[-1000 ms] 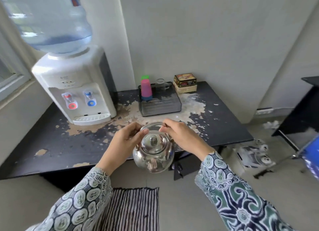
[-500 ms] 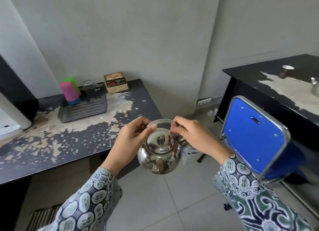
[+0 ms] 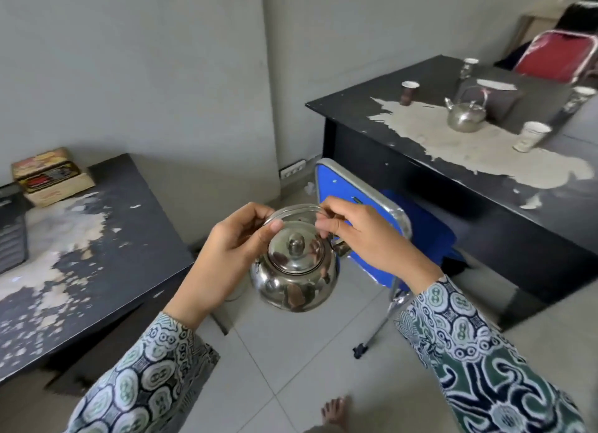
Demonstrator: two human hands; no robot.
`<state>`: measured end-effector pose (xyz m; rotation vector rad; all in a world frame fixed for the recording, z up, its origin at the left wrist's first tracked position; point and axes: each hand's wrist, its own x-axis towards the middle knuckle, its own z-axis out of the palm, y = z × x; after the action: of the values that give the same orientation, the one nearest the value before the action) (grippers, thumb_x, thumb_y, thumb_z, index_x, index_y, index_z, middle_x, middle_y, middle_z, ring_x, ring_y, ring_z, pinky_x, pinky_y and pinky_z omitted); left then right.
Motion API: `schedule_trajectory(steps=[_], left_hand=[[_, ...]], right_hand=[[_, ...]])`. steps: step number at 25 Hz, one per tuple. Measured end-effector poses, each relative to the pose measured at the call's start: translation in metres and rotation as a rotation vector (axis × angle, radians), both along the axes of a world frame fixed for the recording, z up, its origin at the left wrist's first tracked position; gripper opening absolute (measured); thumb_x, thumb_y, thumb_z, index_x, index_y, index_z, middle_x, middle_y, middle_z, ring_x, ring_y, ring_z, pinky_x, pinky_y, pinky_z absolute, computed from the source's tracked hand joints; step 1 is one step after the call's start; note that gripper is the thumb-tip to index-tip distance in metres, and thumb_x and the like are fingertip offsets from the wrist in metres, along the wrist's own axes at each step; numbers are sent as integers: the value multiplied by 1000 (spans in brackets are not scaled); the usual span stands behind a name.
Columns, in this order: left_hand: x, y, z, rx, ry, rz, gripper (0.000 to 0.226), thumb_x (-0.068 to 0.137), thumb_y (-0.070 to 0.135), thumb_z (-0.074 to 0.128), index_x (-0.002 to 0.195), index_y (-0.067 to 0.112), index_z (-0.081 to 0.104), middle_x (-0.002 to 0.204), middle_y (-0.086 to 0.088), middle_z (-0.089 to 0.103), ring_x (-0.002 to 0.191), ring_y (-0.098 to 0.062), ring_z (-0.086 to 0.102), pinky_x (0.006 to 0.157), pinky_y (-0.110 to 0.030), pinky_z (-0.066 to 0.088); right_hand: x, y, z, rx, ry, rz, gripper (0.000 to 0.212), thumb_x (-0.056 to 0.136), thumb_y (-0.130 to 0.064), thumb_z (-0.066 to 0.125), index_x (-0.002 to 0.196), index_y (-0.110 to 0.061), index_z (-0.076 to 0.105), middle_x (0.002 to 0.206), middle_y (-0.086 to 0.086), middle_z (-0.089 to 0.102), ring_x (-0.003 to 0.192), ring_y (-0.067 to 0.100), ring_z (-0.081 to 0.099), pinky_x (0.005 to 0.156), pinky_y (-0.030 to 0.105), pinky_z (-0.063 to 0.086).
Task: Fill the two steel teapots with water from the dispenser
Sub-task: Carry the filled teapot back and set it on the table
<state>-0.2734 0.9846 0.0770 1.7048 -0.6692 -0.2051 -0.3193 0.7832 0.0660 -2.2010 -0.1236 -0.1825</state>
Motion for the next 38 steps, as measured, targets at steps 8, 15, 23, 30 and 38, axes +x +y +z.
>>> schedule_trajectory(steps=[8, 15, 23, 30, 38], left_hand=[[21, -148, 15, -64, 89, -130, 21, 83, 26, 54, 82, 5, 58, 57, 15, 57, 51, 4, 49, 53, -5, 38], [3, -263, 3, -64, 130, -174, 22, 90, 28, 43, 80, 14, 57, 59, 11, 41, 57, -6, 36, 57, -13, 36], [-69, -439, -27, -59, 183, 63, 32, 87, 38, 50, 60, 23, 57, 48, 12, 31, 45, -5, 26, 47, -13, 29], [-131, -578, -24, -73, 274, 88, 35, 86, 35, 47, 70, 6, 58, 45, 10, 29, 45, -7, 23, 45, -16, 27], [-135, -703, -36, -129, 273, 25, 28, 84, 40, 51, 74, 16, 63, 48, 12, 29, 48, -10, 21, 48, -21, 21]], right_hand=[[10, -141, 16, 19, 23, -92, 27, 82, -52, 45, 76, -26, 51, 74, -9, 59, 78, 32, 55, 78, 59, 45], [-9, -258, 10, 83, -7, -93, 16, 89, -39, 48, 76, -31, 54, 73, -4, 55, 76, 26, 55, 78, 55, 46], [-60, -431, -25, 75, 75, 107, 21, 88, -37, 52, 91, -17, 58, 84, -2, 63, 82, 22, 60, 80, 52, 48], [-109, -569, -16, 55, 59, 177, 4, 91, -23, 53, 91, -20, 55, 81, -15, 58, 80, 14, 60, 80, 49, 49], [-108, -694, -28, 41, 5, 112, 8, 91, -20, 55, 94, -14, 59, 83, -16, 60, 73, 0, 54, 77, 38, 48]])
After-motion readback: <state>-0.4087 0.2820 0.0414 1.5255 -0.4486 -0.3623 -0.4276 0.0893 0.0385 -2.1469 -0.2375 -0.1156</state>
